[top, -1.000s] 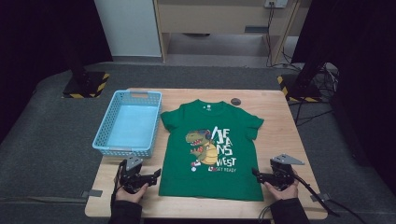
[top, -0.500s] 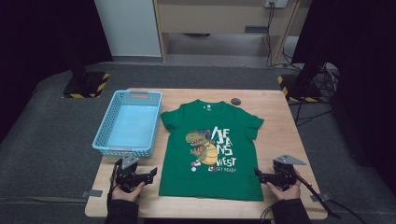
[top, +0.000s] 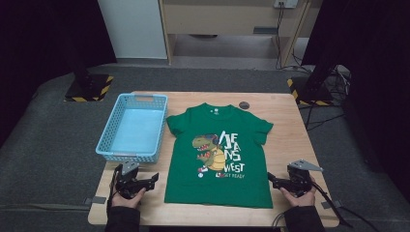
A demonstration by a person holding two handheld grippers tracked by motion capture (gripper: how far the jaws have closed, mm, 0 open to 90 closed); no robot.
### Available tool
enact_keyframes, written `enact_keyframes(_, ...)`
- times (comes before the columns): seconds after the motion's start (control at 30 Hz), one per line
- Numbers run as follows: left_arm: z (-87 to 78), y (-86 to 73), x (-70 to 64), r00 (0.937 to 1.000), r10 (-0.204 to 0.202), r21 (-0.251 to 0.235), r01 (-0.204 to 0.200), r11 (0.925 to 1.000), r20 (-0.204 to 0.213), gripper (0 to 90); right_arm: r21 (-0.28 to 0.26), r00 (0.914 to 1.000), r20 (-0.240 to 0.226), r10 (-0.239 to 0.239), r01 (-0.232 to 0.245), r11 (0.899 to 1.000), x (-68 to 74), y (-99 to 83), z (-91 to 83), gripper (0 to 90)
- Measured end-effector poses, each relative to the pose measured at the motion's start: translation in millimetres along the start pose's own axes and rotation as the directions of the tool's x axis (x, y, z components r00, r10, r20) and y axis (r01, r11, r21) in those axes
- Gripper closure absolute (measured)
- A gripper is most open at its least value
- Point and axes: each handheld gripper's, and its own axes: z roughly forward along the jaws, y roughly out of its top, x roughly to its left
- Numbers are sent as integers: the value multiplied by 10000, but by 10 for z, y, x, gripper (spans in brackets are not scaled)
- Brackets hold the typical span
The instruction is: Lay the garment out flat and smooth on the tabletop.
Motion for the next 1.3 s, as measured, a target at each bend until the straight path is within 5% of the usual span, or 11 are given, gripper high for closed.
enact_keyframes(1.3, -238, -140, 480, 9935, -759, 36, 765, 9971, -843, 92, 59, 9961, 666, 587, -592, 9982, -353, -56, -113, 93)
